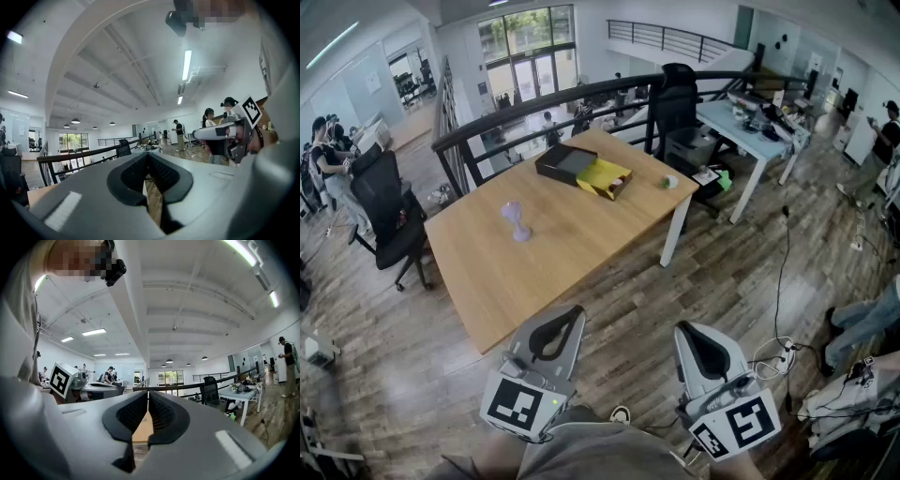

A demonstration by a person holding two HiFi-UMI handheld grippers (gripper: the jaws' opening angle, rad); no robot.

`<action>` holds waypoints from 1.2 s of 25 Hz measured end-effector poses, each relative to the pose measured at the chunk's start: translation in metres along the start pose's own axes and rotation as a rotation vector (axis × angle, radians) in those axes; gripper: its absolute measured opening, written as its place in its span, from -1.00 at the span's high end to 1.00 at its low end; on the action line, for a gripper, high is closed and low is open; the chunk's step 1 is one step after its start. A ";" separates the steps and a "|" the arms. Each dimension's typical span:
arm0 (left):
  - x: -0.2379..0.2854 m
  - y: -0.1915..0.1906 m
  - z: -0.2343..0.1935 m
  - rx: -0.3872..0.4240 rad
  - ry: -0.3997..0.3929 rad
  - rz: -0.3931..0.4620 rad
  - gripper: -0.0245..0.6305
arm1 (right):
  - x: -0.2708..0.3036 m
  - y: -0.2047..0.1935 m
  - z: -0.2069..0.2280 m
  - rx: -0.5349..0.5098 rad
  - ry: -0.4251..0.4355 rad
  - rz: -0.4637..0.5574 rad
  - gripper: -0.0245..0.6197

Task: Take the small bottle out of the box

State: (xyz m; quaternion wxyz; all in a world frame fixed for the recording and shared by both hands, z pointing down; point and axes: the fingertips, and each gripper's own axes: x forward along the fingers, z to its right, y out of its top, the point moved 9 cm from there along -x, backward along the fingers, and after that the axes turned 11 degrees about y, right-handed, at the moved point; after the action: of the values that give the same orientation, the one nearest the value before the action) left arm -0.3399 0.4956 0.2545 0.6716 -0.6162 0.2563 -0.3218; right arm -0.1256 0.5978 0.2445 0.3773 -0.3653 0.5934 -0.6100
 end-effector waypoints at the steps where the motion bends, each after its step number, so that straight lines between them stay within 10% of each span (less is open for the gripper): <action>1: 0.000 -0.001 0.000 0.012 -0.002 0.011 0.92 | -0.002 0.000 0.000 0.001 -0.002 -0.001 0.87; 18: 0.003 -0.004 0.012 -0.010 0.001 0.065 0.92 | -0.016 -0.011 0.002 0.000 -0.004 -0.047 0.87; 21: 0.008 -0.010 0.006 -0.044 0.040 0.019 0.25 | -0.020 -0.013 0.003 0.021 -0.003 -0.053 0.87; 30: 0.034 -0.006 -0.004 -0.051 0.054 0.050 0.20 | -0.005 -0.020 0.027 0.027 -0.024 -0.071 0.87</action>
State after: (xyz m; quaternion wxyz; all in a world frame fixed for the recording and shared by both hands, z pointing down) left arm -0.3211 0.4670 0.2622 0.6563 -0.6176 0.2979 -0.3148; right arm -0.0999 0.5906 0.2650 0.3675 -0.3884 0.5671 -0.6265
